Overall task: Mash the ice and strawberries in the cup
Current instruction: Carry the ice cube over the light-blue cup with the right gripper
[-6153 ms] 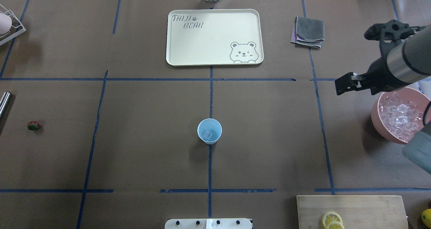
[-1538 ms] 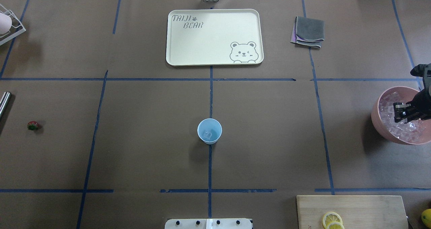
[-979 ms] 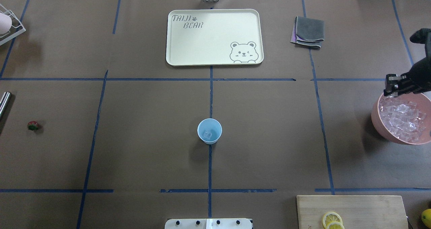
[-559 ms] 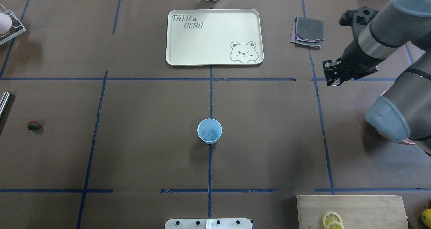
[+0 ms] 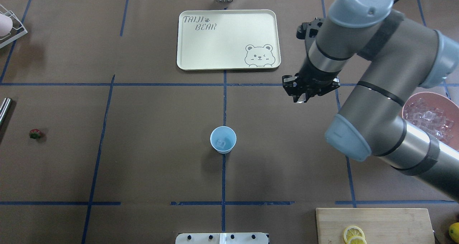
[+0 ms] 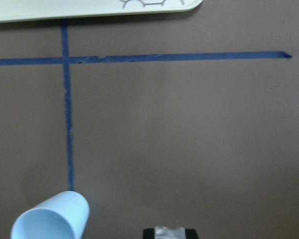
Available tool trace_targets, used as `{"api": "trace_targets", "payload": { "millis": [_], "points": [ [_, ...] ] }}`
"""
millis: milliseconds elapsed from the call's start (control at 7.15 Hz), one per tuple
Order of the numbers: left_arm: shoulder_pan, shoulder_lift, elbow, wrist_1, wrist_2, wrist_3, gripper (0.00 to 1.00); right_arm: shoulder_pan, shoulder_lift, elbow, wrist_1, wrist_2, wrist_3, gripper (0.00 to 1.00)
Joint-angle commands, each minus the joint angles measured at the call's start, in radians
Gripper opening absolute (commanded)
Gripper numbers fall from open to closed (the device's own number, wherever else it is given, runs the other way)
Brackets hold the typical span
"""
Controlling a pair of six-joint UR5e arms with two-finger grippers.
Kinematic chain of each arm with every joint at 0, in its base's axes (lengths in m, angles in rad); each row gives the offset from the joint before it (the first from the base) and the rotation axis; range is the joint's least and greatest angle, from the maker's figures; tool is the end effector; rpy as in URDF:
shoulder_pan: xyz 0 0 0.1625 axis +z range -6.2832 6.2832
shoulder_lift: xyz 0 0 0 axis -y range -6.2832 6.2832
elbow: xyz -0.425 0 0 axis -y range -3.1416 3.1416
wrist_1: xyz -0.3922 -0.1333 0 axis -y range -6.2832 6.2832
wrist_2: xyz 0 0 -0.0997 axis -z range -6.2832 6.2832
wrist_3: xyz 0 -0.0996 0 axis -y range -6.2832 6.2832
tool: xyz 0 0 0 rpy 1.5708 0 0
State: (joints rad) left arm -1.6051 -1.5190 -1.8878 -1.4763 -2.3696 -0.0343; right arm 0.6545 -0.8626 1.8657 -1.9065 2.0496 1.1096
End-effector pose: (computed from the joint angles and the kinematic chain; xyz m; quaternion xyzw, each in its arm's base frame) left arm -0.0779 -0.4641 0.5357 0.0785 0.3875 0.0017 0.9185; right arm -0.4389 -0.4470 0.1623 -0.0216 -0.3886 0.0113 0.9211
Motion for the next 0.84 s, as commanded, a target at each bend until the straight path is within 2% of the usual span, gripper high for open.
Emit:
{"api": "trace_targets", "payload": {
  "millis": [0, 140, 419, 699],
  "points": [
    [0.008, 0.002, 0.009, -0.001, 0.001, -0.001, 1.0, -0.129, 0.152, -0.141, 0.006, -0.093, 0.14, 0.0],
    [0.01, 0.002, 0.012, -0.001, 0.003, 0.001, 1.0, -0.169, 0.181, -0.186, 0.03, -0.136, 0.182, 0.0],
    [0.013, 0.002, 0.012, -0.001, 0.009, -0.001, 1.0, -0.184, 0.197, -0.271, 0.102, -0.146, 0.199, 0.0],
    [0.013, 0.002, 0.012, 0.001, 0.009, -0.001, 1.0, -0.19, 0.194, -0.28, 0.104, -0.146, 0.2, 0.03]
  ]
}}
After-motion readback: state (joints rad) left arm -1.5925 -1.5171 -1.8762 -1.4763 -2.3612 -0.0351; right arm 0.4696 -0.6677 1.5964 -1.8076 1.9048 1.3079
